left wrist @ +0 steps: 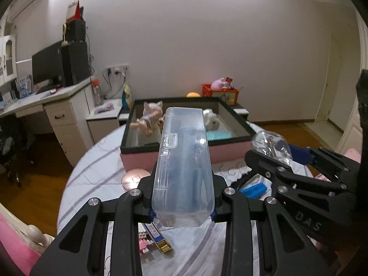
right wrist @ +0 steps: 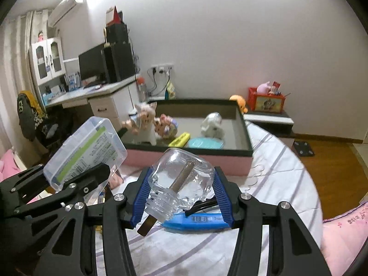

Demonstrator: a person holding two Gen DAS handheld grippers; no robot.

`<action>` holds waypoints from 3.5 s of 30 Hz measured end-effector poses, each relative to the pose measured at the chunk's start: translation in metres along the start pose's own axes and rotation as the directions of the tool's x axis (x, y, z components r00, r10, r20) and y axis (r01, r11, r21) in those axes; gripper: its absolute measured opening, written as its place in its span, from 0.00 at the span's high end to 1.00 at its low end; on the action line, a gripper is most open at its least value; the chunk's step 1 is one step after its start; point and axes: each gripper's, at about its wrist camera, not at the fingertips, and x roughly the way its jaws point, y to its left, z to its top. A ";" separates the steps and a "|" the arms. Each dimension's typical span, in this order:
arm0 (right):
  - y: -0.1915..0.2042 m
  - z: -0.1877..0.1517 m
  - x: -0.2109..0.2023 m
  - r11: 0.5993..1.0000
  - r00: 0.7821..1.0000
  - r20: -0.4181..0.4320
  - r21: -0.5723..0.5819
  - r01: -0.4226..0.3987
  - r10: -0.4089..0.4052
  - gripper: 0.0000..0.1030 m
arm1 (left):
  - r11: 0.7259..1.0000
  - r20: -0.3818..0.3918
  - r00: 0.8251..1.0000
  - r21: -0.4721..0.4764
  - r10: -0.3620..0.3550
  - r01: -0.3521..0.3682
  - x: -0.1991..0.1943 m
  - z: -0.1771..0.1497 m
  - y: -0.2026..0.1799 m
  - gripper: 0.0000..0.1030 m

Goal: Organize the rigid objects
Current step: 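Carry the plastic box and glass bottle into the pink box and open both grippers, then lift both tools back from the box toward the table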

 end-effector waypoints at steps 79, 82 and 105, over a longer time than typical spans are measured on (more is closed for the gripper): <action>-0.037 0.069 0.027 0.997 0.993 0.085 0.020 0.076 -0.077 0.15 | 0.979 0.134 0.973 0.060 0.186 -0.195 0.050 0.078 0.006 0.01; -0.028 0.064 -0.001 0.999 0.992 0.118 0.032 0.031 -0.035 0.00 | 0.984 0.170 0.971 0.032 0.170 -0.178 0.016 0.072 0.009 0.00; 0.022 0.016 -0.132 0.995 0.954 0.288 -0.025 0.095 -0.084 0.00 | 0.984 0.289 0.942 -0.017 0.173 -0.175 -0.113 0.019 0.001 0.00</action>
